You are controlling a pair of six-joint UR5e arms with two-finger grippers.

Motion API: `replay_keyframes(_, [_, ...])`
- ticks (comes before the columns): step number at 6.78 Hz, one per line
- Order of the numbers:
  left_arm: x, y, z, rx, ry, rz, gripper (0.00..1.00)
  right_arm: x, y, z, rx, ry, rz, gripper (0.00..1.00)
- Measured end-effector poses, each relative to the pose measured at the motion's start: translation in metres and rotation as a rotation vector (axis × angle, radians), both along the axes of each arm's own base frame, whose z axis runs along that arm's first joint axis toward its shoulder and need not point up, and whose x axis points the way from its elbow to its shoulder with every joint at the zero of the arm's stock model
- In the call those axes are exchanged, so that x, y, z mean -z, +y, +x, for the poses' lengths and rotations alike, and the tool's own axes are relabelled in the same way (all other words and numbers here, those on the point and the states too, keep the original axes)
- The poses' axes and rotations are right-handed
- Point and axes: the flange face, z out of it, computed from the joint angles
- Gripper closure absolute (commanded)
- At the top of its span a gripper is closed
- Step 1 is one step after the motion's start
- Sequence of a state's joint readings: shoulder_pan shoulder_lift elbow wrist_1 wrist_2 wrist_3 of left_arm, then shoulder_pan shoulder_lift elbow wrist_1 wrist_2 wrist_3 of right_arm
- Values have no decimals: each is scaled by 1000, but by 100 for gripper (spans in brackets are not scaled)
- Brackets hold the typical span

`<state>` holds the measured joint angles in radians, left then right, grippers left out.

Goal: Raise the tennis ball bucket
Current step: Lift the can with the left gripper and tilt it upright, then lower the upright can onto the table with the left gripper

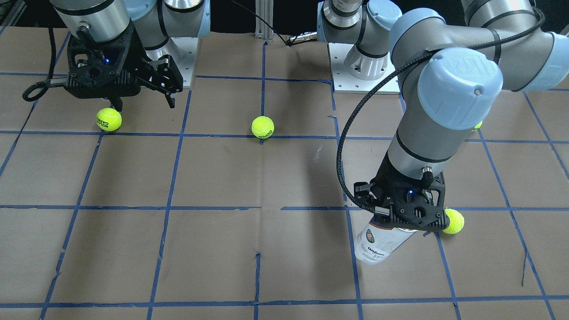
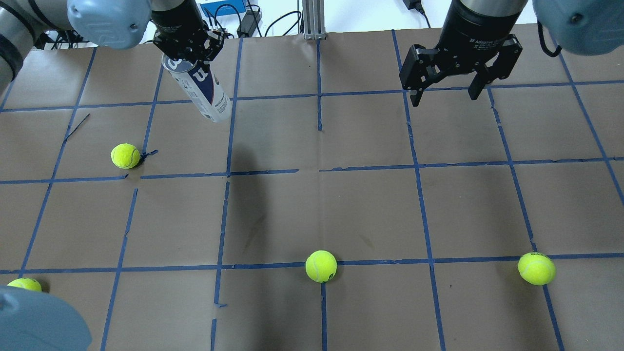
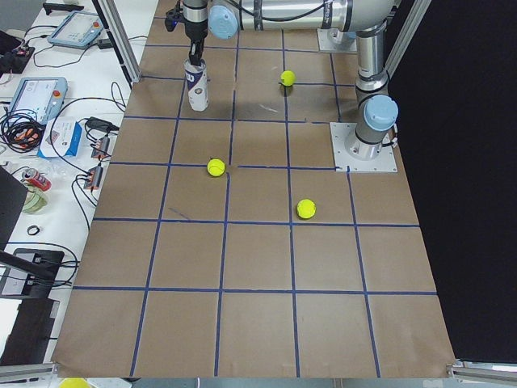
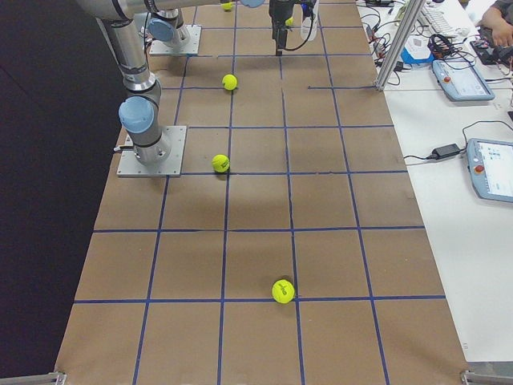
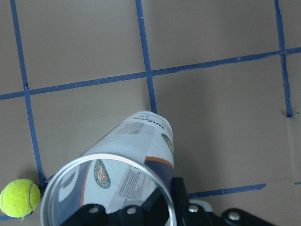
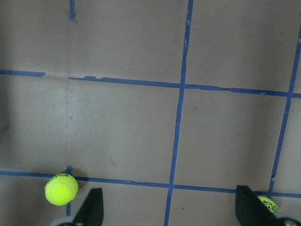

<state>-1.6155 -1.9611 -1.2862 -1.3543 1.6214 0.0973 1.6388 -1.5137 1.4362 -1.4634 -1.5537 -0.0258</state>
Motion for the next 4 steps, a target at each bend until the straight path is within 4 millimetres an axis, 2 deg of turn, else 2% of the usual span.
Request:
replay_keyframes(2, [13, -5, 5, 12, -7, 11, 100, 3, -3, 1, -2, -6, -13, 0])
replay_keyframes(4, [27, -13, 24, 13, -11, 37, 100, 5, -3, 1, -3, -5, -14, 0])
